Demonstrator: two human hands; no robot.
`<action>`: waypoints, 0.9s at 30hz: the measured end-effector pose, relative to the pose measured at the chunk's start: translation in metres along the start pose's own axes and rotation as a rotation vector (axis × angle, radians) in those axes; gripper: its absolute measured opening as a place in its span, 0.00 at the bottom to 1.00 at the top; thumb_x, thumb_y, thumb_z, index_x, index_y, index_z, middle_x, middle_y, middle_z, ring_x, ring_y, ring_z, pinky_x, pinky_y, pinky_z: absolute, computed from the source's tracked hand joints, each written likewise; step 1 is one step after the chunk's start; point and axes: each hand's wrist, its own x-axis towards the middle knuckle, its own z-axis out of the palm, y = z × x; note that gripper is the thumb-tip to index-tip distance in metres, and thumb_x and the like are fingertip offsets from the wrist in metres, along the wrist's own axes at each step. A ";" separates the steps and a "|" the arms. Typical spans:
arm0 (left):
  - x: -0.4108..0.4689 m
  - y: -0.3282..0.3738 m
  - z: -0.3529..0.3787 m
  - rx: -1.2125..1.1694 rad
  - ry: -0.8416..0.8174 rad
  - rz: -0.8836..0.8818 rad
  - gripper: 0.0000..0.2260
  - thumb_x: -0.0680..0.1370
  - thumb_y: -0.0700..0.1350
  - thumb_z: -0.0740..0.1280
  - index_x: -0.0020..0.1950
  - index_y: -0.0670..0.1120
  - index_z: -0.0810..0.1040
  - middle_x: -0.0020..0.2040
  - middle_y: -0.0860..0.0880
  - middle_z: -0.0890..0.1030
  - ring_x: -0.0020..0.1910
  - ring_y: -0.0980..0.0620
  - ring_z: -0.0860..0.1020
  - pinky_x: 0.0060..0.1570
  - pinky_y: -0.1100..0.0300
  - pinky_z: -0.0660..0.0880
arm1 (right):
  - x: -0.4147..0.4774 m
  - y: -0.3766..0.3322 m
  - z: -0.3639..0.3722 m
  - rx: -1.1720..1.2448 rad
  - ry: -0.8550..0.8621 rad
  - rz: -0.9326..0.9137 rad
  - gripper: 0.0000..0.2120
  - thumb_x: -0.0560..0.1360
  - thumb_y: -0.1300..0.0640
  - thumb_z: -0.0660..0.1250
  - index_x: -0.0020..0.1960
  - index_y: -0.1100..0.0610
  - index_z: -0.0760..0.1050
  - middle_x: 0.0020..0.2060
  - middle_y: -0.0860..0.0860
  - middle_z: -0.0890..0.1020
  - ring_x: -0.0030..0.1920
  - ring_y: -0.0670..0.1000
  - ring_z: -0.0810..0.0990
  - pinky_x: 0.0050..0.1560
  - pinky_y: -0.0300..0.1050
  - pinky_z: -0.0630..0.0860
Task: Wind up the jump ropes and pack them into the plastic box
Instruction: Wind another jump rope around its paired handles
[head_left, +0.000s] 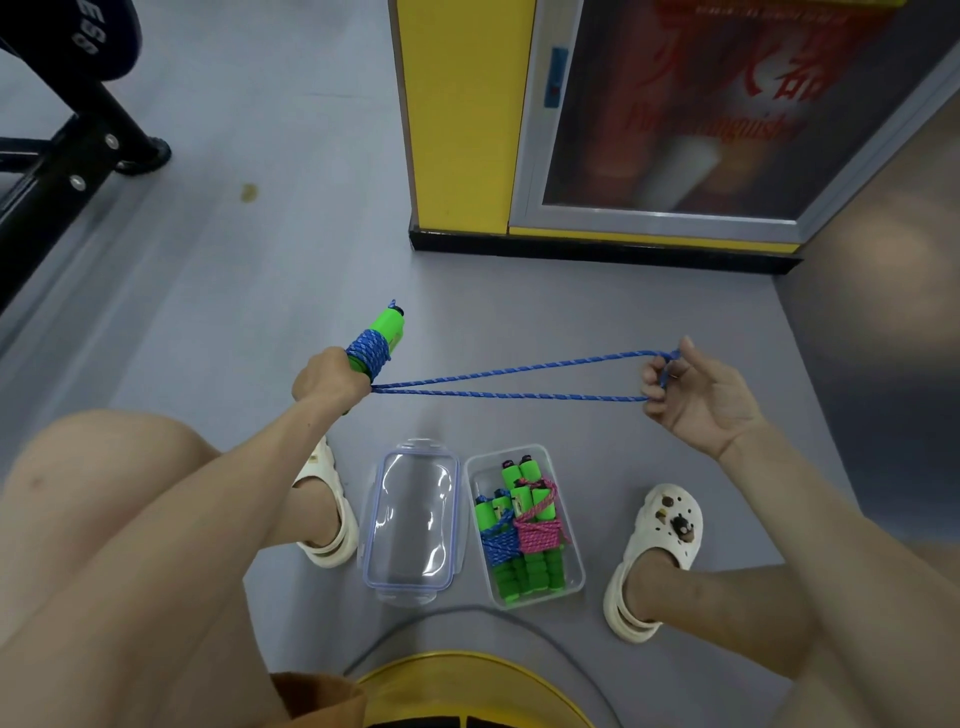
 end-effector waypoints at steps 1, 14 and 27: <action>0.001 0.000 0.000 -0.006 0.000 -0.010 0.06 0.71 0.39 0.68 0.46 0.43 0.73 0.36 0.46 0.74 0.37 0.44 0.75 0.34 0.60 0.68 | -0.001 -0.001 0.000 -0.007 -0.023 0.001 0.13 0.73 0.49 0.63 0.42 0.58 0.77 0.31 0.51 0.75 0.29 0.47 0.69 0.27 0.38 0.68; 0.004 -0.001 0.000 -0.046 -0.035 -0.060 0.09 0.70 0.41 0.70 0.47 0.42 0.75 0.41 0.44 0.77 0.38 0.43 0.76 0.36 0.58 0.70 | 0.012 0.007 -0.005 -0.352 0.470 -0.109 0.05 0.78 0.57 0.64 0.46 0.58 0.76 0.24 0.50 0.79 0.24 0.46 0.79 0.20 0.34 0.65; 0.001 -0.002 0.000 0.117 0.061 0.009 0.05 0.73 0.39 0.65 0.47 0.44 0.72 0.46 0.43 0.79 0.46 0.40 0.79 0.40 0.57 0.72 | 0.008 0.007 -0.004 -0.276 0.351 0.012 0.09 0.78 0.52 0.63 0.44 0.55 0.75 0.27 0.48 0.72 0.24 0.44 0.70 0.32 0.38 0.70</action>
